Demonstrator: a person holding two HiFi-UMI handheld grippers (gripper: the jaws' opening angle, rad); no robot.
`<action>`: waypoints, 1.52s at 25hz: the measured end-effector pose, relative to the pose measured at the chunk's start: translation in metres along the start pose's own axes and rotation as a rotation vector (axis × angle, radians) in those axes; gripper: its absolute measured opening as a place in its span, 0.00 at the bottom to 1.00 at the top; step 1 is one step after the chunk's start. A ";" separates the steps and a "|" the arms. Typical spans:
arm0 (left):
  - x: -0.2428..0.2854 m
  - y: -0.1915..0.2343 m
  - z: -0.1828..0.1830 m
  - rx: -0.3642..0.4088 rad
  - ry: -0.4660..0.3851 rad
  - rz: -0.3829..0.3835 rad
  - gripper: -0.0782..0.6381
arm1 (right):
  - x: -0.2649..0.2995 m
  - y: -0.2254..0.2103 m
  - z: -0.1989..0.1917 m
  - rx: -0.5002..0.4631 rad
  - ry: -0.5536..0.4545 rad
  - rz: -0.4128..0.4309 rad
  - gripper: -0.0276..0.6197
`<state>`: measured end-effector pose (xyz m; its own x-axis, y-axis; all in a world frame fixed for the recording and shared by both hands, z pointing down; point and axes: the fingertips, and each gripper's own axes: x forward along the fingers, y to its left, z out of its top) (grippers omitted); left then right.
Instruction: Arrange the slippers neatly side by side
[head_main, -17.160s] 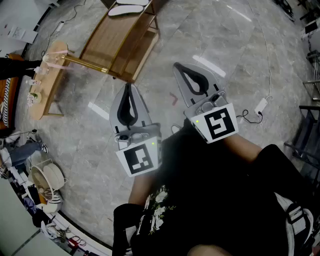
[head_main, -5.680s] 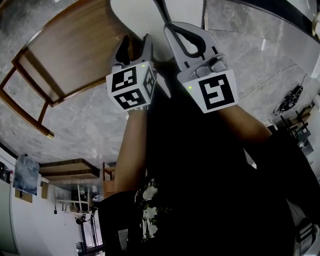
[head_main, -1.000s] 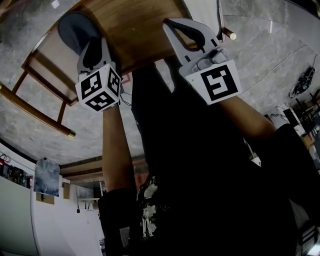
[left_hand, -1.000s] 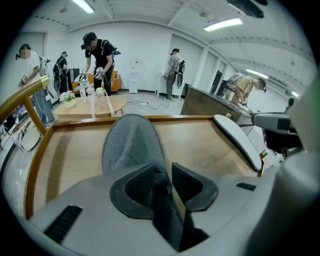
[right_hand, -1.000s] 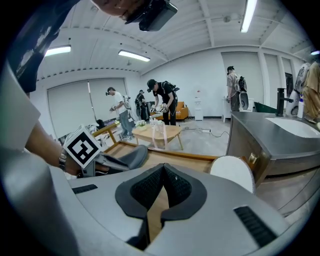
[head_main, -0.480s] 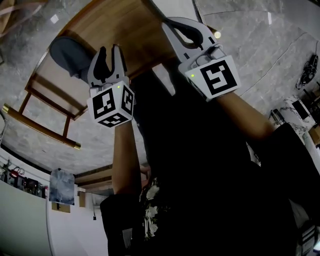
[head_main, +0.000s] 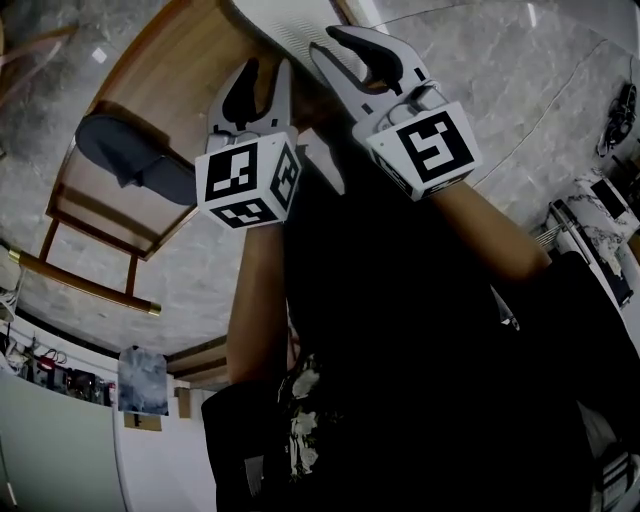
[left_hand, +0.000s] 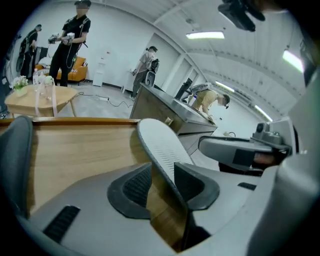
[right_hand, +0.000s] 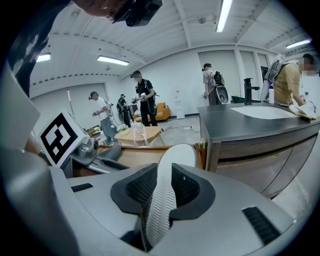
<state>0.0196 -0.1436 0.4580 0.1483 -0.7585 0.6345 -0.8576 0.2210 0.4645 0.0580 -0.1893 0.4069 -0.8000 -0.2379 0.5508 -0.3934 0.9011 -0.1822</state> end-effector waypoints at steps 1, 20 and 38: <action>0.004 -0.004 0.000 -0.007 0.003 -0.009 0.30 | -0.001 -0.003 -0.001 0.002 0.003 -0.001 0.16; 0.040 -0.001 -0.011 -0.105 0.087 -0.064 0.30 | 0.006 -0.029 -0.014 0.094 0.052 -0.035 0.16; 0.025 0.001 -0.006 -0.144 0.049 -0.047 0.30 | 0.025 -0.060 -0.020 0.215 0.142 -0.080 0.15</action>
<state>0.0256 -0.1585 0.4782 0.2134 -0.7397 0.6382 -0.7704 0.2743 0.5755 0.0703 -0.2423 0.4478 -0.6971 -0.2381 0.6763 -0.5517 0.7805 -0.2939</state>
